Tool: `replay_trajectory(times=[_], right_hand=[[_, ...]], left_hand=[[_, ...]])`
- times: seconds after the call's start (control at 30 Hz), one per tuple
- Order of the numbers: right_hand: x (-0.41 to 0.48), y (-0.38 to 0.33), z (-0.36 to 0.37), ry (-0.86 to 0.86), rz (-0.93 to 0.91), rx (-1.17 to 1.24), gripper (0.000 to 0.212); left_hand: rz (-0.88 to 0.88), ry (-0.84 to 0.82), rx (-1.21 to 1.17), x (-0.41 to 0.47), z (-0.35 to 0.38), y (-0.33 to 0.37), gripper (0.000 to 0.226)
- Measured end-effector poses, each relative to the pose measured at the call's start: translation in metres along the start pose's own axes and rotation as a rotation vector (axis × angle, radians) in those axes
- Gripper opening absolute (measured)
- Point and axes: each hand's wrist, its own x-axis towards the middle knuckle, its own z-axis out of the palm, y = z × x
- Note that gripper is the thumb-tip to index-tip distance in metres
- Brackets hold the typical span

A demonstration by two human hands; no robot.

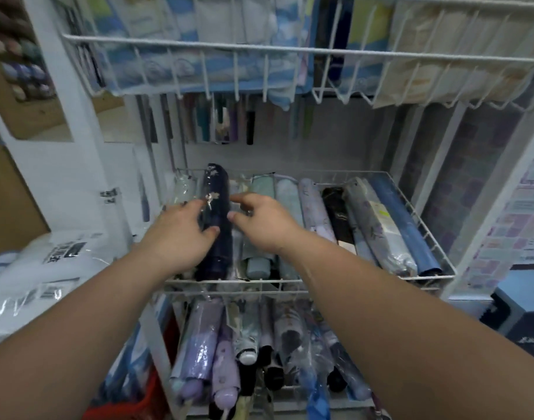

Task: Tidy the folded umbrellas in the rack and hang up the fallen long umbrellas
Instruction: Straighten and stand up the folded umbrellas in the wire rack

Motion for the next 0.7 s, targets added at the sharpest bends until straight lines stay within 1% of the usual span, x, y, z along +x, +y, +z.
replay_trajectory(times=[0.07,0.2,0.27,0.37,0.5,0.57,0.7], right_hand=[[0.003,-0.003,0.014,-0.033,0.018,0.066,0.048],[0.008,0.0,0.032,0.012,0.03,0.057,0.053],[0.007,0.002,0.033,0.029,0.043,0.082,0.052],[0.004,0.004,0.031,0.023,0.064,0.158,0.052],[0.002,0.006,0.031,0.055,0.063,0.231,0.056],[0.002,0.005,0.027,0.109,0.029,0.236,0.058],[-0.001,-0.004,0.0,0.225,-0.061,0.27,0.056]], left_hand=[[0.003,-0.054,-0.118,-0.002,0.004,-0.003,0.043],[0.044,-0.039,-0.202,-0.002,0.006,-0.01,0.051],[0.06,-0.054,-0.228,-0.003,0.007,-0.014,0.056],[0.052,-0.087,-0.331,-0.007,0.01,-0.015,0.072],[0.062,-0.052,-0.347,-0.008,0.014,-0.011,0.088],[0.069,-0.024,-0.348,-0.01,0.014,-0.006,0.091],[0.142,0.091,-0.433,-0.007,0.01,0.011,0.092]])
